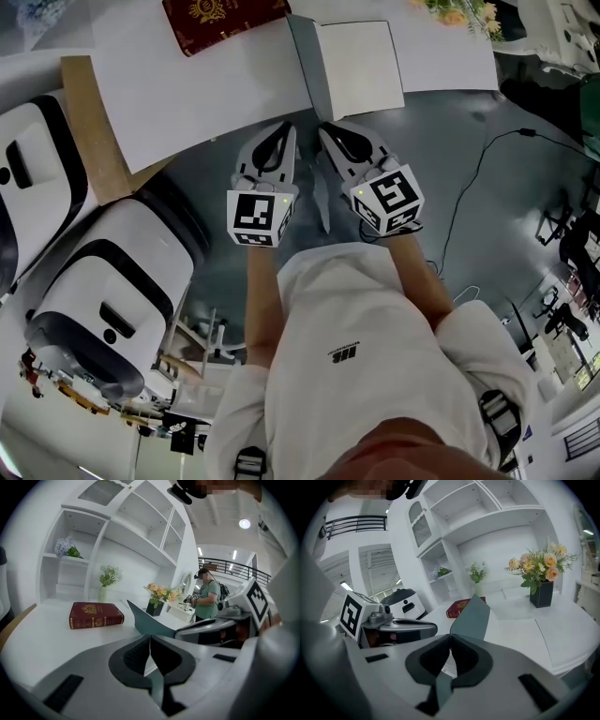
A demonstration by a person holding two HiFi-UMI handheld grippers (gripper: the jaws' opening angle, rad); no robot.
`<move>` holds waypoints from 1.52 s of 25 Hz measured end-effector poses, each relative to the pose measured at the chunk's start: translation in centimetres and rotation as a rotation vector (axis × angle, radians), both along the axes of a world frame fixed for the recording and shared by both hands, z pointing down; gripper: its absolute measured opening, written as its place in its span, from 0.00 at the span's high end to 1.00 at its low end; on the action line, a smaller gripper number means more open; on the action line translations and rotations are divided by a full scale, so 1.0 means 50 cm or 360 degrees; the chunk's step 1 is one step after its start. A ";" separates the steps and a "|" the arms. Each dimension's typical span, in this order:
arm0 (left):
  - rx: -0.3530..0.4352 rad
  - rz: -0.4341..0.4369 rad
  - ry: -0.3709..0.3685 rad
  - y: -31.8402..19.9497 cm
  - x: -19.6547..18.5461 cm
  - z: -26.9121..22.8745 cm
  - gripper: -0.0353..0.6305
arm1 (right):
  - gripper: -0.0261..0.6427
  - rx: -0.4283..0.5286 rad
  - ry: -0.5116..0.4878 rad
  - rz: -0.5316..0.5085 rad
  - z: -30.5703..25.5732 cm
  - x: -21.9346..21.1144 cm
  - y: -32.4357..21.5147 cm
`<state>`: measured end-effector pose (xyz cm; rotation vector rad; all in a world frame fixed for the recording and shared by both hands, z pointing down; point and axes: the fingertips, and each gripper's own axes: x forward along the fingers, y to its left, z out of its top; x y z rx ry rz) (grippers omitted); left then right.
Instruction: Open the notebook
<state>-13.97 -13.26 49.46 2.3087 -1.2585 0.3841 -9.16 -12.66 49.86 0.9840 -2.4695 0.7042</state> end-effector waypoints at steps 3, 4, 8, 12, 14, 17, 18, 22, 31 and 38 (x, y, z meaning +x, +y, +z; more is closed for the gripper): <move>-0.0012 -0.0018 -0.0001 0.004 -0.015 0.007 0.95 | 0.95 -0.0010 0.0006 -0.0021 0.008 -0.015 0.001; -0.0016 -0.0023 -0.0001 0.005 -0.019 0.009 0.95 | 0.95 -0.0013 0.0008 -0.0027 0.011 -0.019 0.001; -0.0030 -0.0041 0.0000 0.009 -0.034 0.019 0.95 | 0.95 -0.0021 0.0015 -0.0052 0.022 -0.035 0.001; -0.0038 -0.0051 0.0003 0.012 -0.043 0.026 0.95 | 0.95 -0.0030 0.0026 -0.0077 0.035 -0.051 0.004; -0.0043 -0.0053 0.0003 0.015 -0.048 0.030 0.95 | 0.95 -0.0036 0.0034 -0.0090 0.041 -0.058 0.007; -0.0054 -0.0059 0.0001 0.017 -0.056 0.036 0.95 | 0.95 -0.0045 0.0039 -0.0106 0.051 -0.069 0.009; -0.0060 -0.0060 0.0000 0.018 -0.058 0.039 0.95 | 0.95 -0.0049 0.0040 -0.0112 0.054 -0.072 0.009; -0.0074 -0.0074 -0.0001 0.020 -0.068 0.048 0.95 | 0.95 -0.0067 0.0045 -0.0135 0.067 -0.085 0.011; -0.0121 -0.0103 -0.0005 0.024 -0.097 0.077 0.95 | 0.95 -0.0111 0.0076 -0.0174 0.103 -0.112 0.015; -0.0147 -0.0103 -0.0005 0.025 -0.110 0.098 0.95 | 0.95 -0.0144 0.0095 -0.0184 0.133 -0.128 0.014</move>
